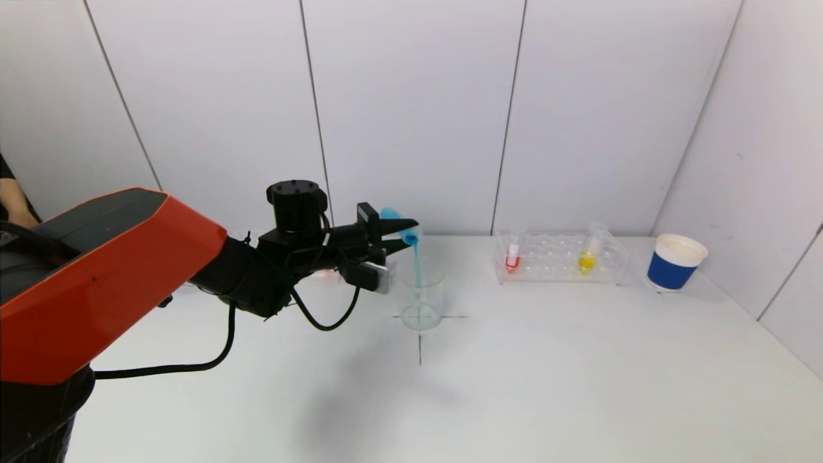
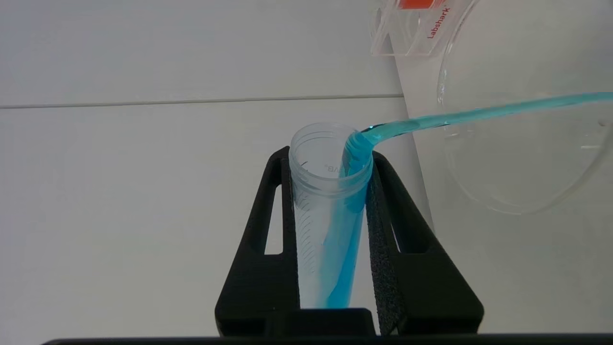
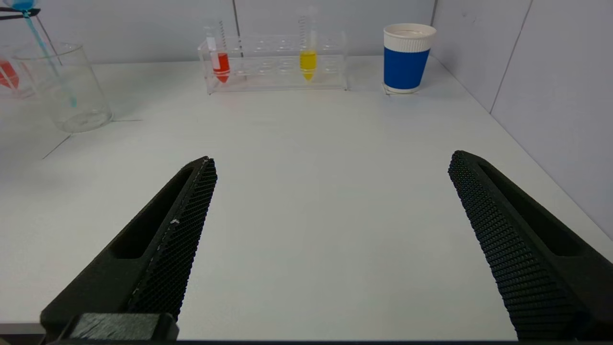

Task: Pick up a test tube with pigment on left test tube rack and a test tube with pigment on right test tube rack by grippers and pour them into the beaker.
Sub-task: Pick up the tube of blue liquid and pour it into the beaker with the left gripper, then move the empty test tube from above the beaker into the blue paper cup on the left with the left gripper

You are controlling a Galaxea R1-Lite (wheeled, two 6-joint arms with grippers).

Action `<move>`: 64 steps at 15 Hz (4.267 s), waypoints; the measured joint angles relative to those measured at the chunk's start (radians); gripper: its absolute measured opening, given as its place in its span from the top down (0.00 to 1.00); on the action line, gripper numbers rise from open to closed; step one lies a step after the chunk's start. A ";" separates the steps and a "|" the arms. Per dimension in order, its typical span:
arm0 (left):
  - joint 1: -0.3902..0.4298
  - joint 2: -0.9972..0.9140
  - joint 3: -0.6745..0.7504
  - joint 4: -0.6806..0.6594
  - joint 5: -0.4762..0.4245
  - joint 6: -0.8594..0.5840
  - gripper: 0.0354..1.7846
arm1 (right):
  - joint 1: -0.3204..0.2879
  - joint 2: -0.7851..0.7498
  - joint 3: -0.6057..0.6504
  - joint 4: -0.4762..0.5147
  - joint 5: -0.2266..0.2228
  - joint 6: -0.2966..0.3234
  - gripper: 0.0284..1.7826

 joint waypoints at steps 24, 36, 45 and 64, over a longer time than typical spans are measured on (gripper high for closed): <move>-0.009 -0.019 0.003 0.030 0.043 0.209 0.77 | 0.000 0.000 0.000 0.000 0.000 0.000 0.01; -0.022 -0.020 0.006 0.060 0.063 0.255 0.77 | 0.000 0.000 0.000 0.000 0.000 0.000 0.01; -0.018 -0.120 -0.008 0.047 0.234 -0.060 0.77 | 0.000 0.000 0.000 0.000 0.000 0.000 0.01; 0.004 -0.417 -0.048 0.048 0.993 -0.895 0.77 | 0.000 0.000 0.000 0.000 0.000 0.000 0.01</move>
